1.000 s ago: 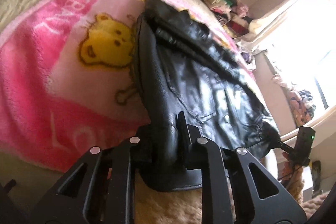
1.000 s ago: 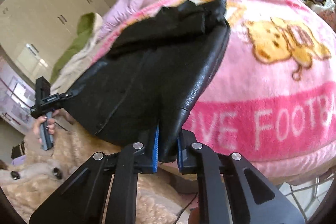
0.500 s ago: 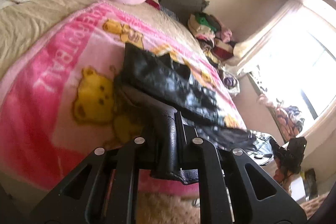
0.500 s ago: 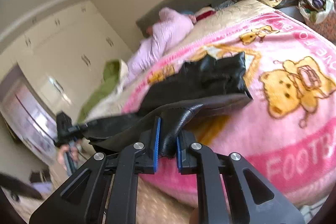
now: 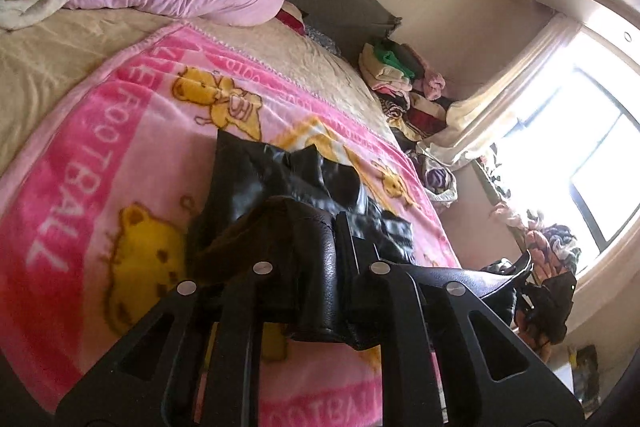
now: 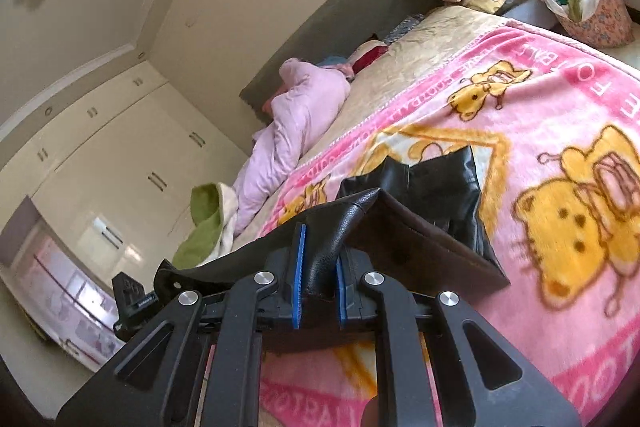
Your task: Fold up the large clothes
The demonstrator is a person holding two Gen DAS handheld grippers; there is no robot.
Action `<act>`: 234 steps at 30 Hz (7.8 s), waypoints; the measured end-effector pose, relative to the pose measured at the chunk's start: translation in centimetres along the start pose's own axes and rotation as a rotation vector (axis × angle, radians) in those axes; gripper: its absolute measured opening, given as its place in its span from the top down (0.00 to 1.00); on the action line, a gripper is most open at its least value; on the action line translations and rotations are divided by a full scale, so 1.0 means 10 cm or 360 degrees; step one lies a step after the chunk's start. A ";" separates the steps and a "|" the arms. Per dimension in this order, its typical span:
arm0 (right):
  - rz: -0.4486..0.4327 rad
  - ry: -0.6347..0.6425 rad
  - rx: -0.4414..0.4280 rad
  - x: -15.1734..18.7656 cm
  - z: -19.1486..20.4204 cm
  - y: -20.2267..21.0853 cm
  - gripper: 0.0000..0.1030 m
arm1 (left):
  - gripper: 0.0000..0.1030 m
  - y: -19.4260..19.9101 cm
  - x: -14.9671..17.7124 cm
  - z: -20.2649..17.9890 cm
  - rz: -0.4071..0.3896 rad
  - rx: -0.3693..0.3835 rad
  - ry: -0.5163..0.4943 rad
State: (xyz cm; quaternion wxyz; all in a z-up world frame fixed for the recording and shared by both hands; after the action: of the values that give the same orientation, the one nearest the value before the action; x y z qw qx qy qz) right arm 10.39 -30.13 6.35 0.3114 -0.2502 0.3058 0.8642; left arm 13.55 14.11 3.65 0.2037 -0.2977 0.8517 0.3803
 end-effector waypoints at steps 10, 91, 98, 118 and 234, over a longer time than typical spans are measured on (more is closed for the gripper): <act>0.0046 -0.0036 0.0122 -0.36 -0.25 -0.47 0.87 | 0.90 -0.53 -0.41 0.07 0.0075 -0.0023 0.0053; 0.0204 0.0159 0.0979 -0.78 -1.80 -2.10 0.90 | 0.92 -1.95 -0.61 0.83 0.0069 -0.0662 -0.0317; 0.0244 0.0152 0.1002 -0.74 -1.85 -2.13 0.86 | 0.91 -1.96 -0.60 0.88 0.0091 -0.0662 -0.0306; 0.0229 0.0146 0.0877 -0.46 -1.43 -1.55 0.37 | 0.34 -1.49 -0.65 0.72 0.0023 -0.0757 -0.0302; 0.0443 0.0735 0.0649 0.72 0.28 -2.10 0.91 | 0.09 -1.06 0.21 0.78 0.0206 -0.0702 -0.0060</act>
State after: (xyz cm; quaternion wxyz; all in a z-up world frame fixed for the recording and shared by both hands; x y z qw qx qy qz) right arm 19.35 -12.42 -4.01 0.1565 -0.3278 0.5662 0.7399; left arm 19.93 13.70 -8.05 0.1248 -0.2726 0.7613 0.5750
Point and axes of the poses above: each gripper's, at about its wrist camera, not at the fingertips, and y roughly against the way its jaws point, z to its left, x to its underside, the point moved 7 cm from there along -y, roughly the way its jaws point, and after that the axes turned 6 degrees about z, right-handed, at the moved point
